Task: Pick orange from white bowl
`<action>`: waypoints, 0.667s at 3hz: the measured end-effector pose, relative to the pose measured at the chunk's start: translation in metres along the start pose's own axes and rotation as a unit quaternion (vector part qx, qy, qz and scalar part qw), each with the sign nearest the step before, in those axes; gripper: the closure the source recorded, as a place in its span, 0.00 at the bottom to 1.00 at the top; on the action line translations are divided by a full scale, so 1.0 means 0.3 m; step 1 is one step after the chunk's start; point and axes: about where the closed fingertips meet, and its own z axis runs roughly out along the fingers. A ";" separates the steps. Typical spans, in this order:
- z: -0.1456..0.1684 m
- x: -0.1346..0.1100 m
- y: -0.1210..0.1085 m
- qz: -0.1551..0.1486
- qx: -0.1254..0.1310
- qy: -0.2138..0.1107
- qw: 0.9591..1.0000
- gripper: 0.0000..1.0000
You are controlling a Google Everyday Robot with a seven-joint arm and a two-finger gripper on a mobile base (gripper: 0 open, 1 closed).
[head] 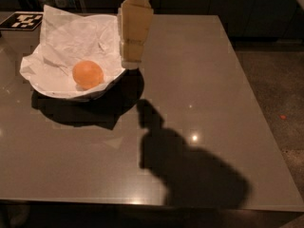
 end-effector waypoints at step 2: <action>0.212 -0.199 -0.137 -0.029 -0.041 -0.010 0.999 0.00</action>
Offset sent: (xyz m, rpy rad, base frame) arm 0.0548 0.0964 -0.0597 -0.1298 0.2032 0.1291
